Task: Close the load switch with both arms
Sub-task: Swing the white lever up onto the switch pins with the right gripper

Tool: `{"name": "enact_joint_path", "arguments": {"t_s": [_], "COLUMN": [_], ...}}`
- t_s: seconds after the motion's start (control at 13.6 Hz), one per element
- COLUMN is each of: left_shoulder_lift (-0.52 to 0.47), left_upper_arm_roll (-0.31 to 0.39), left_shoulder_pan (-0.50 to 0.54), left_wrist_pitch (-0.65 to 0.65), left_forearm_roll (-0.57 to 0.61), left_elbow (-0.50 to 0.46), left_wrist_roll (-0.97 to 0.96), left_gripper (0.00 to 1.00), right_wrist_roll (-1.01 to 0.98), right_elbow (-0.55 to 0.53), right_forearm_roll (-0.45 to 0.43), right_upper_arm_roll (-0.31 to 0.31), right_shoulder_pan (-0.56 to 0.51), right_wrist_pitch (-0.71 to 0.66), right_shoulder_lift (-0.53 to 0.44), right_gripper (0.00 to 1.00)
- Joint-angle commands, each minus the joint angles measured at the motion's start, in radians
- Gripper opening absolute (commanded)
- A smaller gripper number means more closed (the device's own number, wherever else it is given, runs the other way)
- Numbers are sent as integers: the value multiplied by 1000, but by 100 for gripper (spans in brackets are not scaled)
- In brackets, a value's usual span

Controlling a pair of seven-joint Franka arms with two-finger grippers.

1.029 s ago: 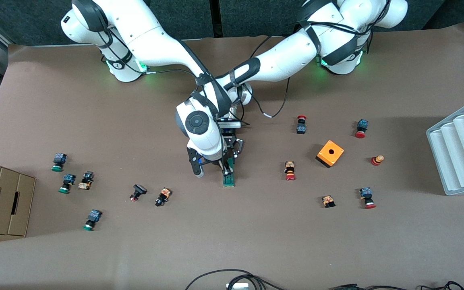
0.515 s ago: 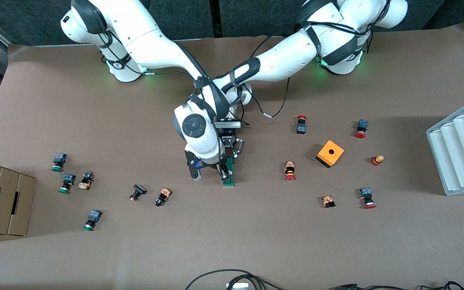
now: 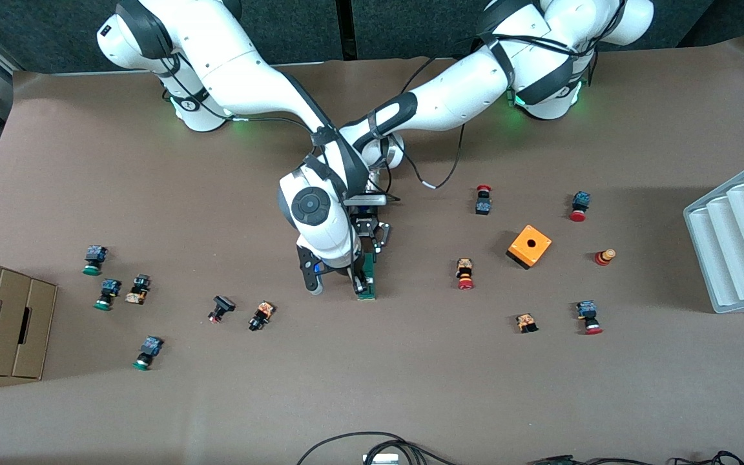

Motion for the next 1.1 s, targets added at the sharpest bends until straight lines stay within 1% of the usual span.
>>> {"name": "enact_joint_path", "arguments": {"t_s": [0.0,0.66,1.03], "left_shoulder_lift": [-3,-1,2], "left_upper_arm_roll": [-6,-4,-4], "left_shoulder_pan": [-3,-3,-3], "left_wrist_pitch": [-16,-16,-16], "left_forearm_roll": [-9,-7,-7], "left_elbow": [-7,-7,-7], "left_wrist_roll": [-6,-6,-8], "left_gripper": [55,55,55], "right_wrist_roll": [-8,-8,1], "right_elbow": [77,147,160], "right_forearm_roll": [11,11,11], "right_upper_arm_roll": [-1,-1,-1], "right_shoulder_pan": [-18,-46,-46], "right_wrist_pitch": [18,17,15], "right_shoulder_lift": [73,124,137], "right_gripper": [21,22,22]}}
